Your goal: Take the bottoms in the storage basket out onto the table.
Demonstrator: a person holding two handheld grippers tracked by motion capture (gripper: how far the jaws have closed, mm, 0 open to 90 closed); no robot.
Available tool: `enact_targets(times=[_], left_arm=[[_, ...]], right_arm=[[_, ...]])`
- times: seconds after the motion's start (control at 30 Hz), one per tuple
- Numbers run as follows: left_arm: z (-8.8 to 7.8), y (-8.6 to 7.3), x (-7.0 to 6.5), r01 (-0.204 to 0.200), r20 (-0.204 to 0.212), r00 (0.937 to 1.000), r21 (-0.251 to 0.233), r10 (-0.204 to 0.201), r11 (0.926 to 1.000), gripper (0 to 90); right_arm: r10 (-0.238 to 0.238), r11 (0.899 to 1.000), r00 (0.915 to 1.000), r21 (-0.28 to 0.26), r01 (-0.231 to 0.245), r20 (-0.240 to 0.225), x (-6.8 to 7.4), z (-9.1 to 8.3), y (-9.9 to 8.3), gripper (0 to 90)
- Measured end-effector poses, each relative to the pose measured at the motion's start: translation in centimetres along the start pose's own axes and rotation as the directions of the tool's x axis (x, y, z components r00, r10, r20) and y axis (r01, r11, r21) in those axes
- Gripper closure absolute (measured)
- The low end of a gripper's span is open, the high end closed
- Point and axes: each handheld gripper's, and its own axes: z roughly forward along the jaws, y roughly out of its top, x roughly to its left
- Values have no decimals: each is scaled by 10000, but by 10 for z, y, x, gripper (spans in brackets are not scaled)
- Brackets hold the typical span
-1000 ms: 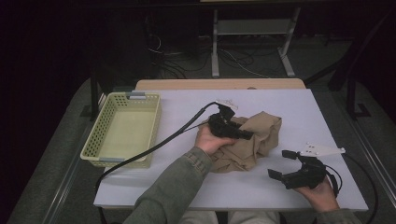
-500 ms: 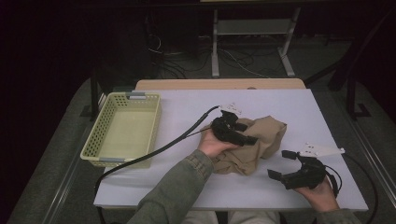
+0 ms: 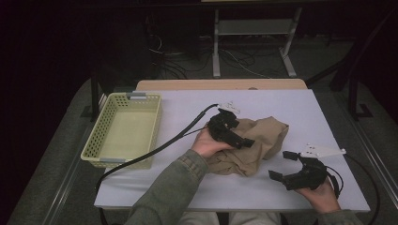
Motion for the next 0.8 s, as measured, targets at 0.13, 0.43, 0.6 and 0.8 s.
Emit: enact_targets(times=[0.13,0.43,0.6,0.8], left_arm=[[-6,1,-4,-198,-74,9998,105,199,9997,0],[-22,2,-10,-505,-263,9983,465,517,9976,0],[-36,-2,-9,-471,-452,9978,398,489,9981,0],[-50,-6,-7,-330,-647,9973,130,337,9994,0]], right_arm=[[12,10000,10000,11,-12,1,0,0,0,7],[36,10000,10000,3,-36,-5,0,0,0,7],[42,10000,10000,3,-42,7,0,0,0,7],[16,10000,10000,34,-16,11,0,0,0,7]])
